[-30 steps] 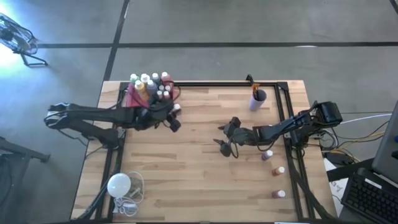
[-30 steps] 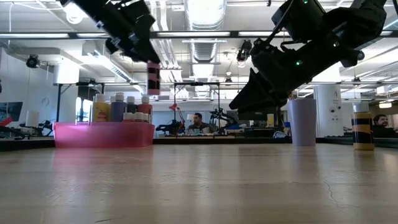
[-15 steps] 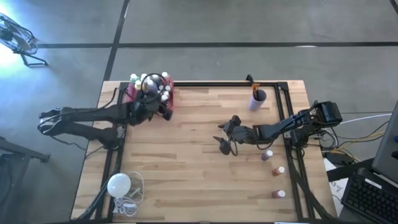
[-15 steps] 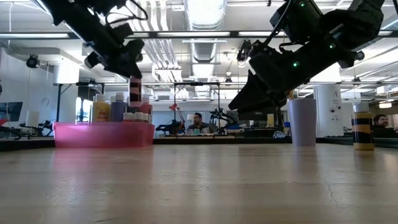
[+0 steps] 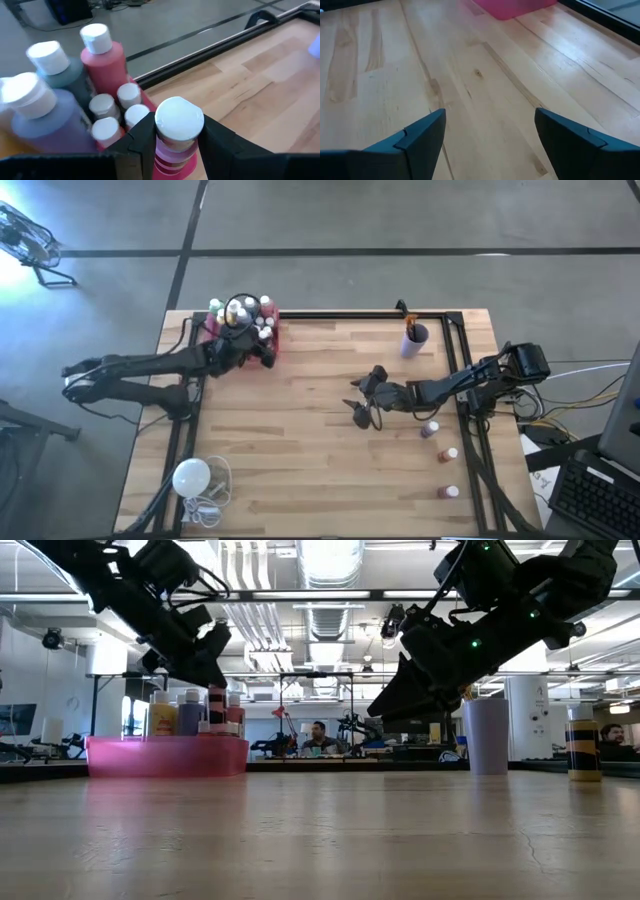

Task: Pick & Place Paint Supplies
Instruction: Put the small pink paint bottle into the pink bin

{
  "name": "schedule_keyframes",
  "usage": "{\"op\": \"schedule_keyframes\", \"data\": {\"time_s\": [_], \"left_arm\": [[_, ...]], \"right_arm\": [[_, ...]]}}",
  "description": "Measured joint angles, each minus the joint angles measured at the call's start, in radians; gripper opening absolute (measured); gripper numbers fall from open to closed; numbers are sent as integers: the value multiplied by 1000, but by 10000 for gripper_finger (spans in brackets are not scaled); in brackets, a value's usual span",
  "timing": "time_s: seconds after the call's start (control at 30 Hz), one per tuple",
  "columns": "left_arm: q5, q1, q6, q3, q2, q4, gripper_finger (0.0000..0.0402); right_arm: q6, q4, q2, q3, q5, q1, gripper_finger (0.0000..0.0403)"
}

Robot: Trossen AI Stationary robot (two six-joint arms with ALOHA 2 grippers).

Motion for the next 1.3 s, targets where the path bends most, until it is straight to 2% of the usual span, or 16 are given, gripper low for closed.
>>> {"op": "schedule_keyframes", "data": {"time_s": [0.23, 0.47, 0.77, 1.3], "left_arm": [[11, 13, 19, -60, 19, 83, 124], [15, 41, 20, -72, 106, 170, 124], [33, 72, 22, -59, 229, 257, 124], [26, 82, 16, -58, 347, 343, 124]], "right_arm": [[0, 0, 0, 0, 0, 0, 319], [0, 0, 0, 0, 0, 0, 327], [0, -14, 0, 0, 0, 0, 301], [0, -17, 0, -2, 0, 0, 274]]}}
